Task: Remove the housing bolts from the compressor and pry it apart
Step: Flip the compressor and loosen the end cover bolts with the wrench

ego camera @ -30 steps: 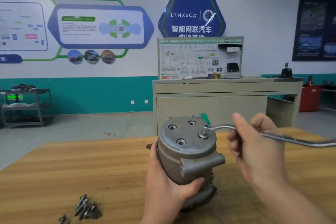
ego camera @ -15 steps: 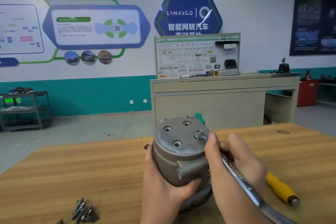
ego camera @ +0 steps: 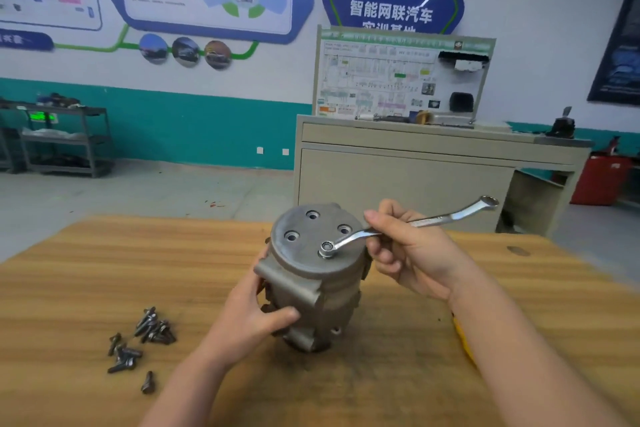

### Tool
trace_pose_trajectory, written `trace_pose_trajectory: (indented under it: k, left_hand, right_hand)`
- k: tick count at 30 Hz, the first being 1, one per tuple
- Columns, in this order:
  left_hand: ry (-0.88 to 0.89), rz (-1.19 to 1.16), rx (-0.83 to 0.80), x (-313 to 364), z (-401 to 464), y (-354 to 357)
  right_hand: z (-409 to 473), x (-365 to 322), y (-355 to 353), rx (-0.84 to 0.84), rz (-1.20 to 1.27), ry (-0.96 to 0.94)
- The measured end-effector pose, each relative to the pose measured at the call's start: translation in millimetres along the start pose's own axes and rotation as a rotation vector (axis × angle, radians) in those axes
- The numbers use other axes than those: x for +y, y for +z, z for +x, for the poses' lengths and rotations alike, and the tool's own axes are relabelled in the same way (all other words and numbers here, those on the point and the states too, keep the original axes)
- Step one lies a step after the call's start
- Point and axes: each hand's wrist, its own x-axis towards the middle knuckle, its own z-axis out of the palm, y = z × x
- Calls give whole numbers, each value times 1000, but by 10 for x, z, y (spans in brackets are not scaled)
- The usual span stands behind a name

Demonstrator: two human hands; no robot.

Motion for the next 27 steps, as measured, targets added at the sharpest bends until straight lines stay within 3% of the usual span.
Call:
trace_pose_trajectory:
  k: [3,7,12,15,20,27]
  left_hand:
    - [-49,-52,15,82,-128,146]
    - [14,52,69,106,-213,299]
    - [41,231,50,51,-247,343]
    - [70,391,92,82,-252,404]
    - [68,489,168,148,-275,586]
    - [8,604,261,224,-356,813]
  right_hand:
    - [-46,43,37,-6,57,-3]
    - [-140,5,107,101,218,-291]
    - [-308,206,248,414,-111,-607]
    - [-383,426,295,555,-157,-650]
    - [-413,544,254,648,-199,-686]
    - [-322,574,401,780,-533,-728]
